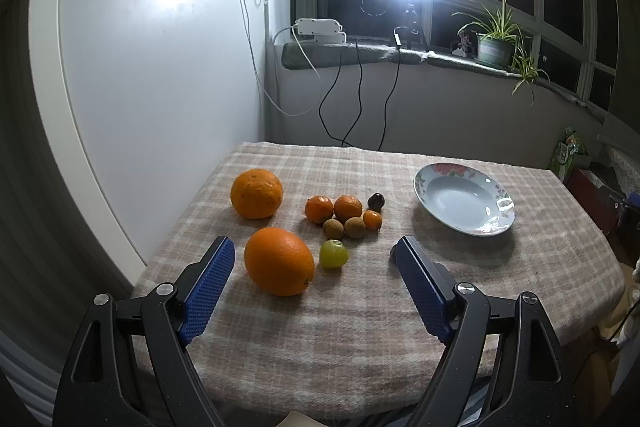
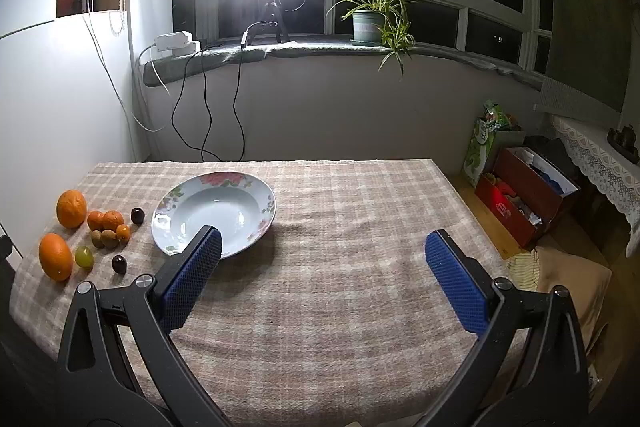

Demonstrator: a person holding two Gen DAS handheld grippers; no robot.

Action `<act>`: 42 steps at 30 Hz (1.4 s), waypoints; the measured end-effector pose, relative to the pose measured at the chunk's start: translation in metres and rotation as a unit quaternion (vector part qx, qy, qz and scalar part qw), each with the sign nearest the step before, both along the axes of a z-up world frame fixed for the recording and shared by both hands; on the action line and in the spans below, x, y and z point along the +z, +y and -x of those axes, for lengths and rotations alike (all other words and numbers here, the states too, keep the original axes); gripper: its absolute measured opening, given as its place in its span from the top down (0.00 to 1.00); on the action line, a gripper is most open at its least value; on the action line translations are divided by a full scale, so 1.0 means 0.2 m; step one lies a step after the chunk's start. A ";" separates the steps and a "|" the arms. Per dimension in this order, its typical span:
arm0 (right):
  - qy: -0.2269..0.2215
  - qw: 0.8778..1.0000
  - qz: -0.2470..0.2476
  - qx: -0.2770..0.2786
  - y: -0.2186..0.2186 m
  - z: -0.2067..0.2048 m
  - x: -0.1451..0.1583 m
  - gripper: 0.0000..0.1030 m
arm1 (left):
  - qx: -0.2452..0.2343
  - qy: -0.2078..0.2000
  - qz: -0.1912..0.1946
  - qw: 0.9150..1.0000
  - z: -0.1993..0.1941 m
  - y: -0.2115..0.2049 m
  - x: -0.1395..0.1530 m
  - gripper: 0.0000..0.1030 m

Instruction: Organize fruits

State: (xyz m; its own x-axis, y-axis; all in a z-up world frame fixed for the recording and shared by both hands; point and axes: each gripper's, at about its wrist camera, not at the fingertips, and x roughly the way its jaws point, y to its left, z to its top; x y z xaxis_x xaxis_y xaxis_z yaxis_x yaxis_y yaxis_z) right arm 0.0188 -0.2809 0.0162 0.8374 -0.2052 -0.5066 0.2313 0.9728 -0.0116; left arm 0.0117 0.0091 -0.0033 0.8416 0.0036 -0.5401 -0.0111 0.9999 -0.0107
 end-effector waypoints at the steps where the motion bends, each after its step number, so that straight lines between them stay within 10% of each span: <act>1: 0.000 1.000 0.000 0.000 0.00 0.00 0.00 0.00 | 0.000 0.000 0.001 1.000 0.00 0.00 0.00 0.19; 42: -0.001 1.000 -0.001 0.000 0.01 0.01 0.00 0.00 | 0.002 -0.001 0.005 1.000 0.00 0.01 0.00 0.19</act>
